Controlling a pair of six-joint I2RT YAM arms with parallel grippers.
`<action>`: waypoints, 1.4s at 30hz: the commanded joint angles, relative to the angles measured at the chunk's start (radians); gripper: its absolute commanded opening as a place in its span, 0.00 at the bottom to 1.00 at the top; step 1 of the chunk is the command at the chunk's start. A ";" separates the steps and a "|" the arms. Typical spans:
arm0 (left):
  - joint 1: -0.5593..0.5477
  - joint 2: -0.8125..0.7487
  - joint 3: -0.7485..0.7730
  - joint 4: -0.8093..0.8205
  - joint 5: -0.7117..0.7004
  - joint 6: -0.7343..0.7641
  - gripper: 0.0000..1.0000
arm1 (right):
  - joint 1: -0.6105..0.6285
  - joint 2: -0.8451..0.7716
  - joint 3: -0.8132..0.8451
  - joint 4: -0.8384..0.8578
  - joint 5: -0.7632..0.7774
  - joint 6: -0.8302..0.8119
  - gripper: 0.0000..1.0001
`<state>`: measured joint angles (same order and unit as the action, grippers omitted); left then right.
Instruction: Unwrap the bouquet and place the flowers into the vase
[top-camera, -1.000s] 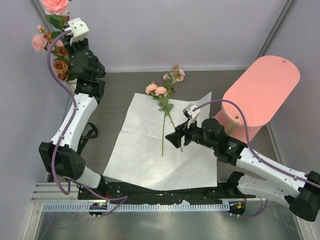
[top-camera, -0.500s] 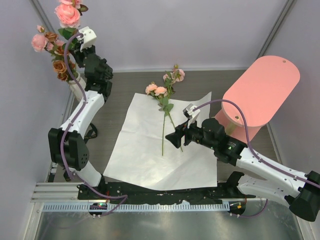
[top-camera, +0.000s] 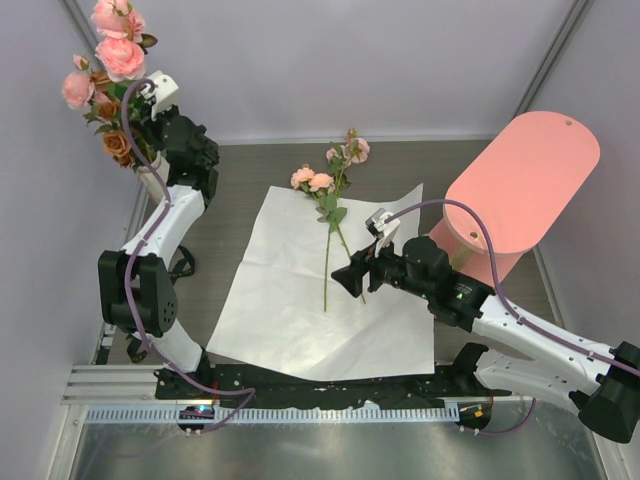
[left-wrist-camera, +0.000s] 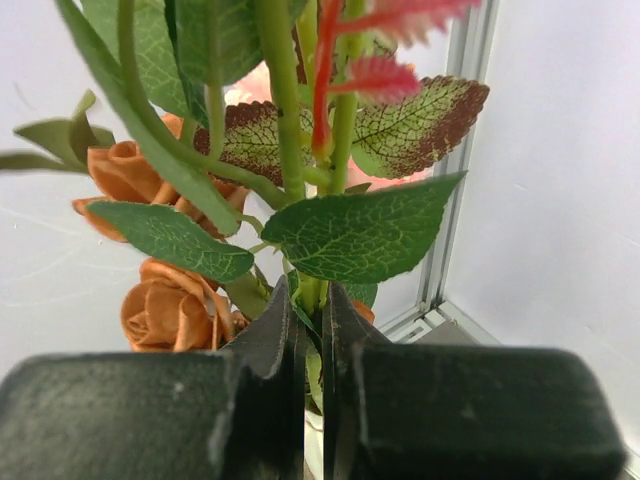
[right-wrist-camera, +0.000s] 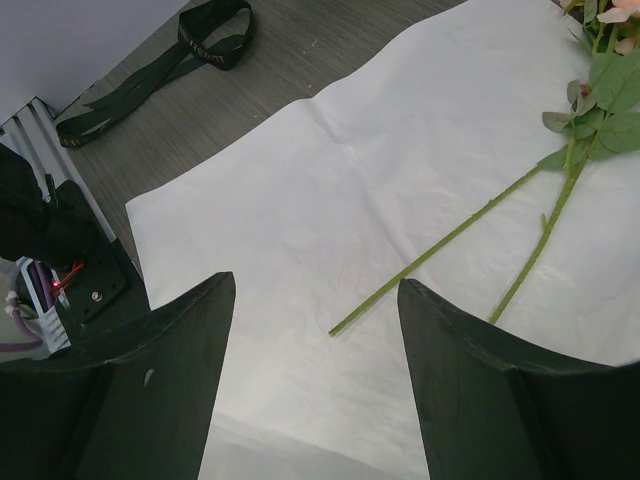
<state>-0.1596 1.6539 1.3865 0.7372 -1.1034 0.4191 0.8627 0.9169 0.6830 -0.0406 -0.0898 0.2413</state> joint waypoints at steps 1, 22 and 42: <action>0.017 0.007 -0.007 -0.024 -0.046 -0.098 0.06 | 0.004 0.004 0.027 0.019 0.009 -0.007 0.72; 0.089 0.103 0.101 -0.194 -0.019 -0.201 0.21 | 0.004 0.023 0.027 0.019 0.012 -0.008 0.72; 0.086 -0.088 0.075 -0.929 0.267 -0.664 1.00 | 0.004 0.051 0.046 0.022 -0.014 0.004 0.72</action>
<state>-0.0780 1.6062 1.4250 0.0513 -0.9627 -0.0856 0.8627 0.9733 0.6830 -0.0467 -0.0917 0.2420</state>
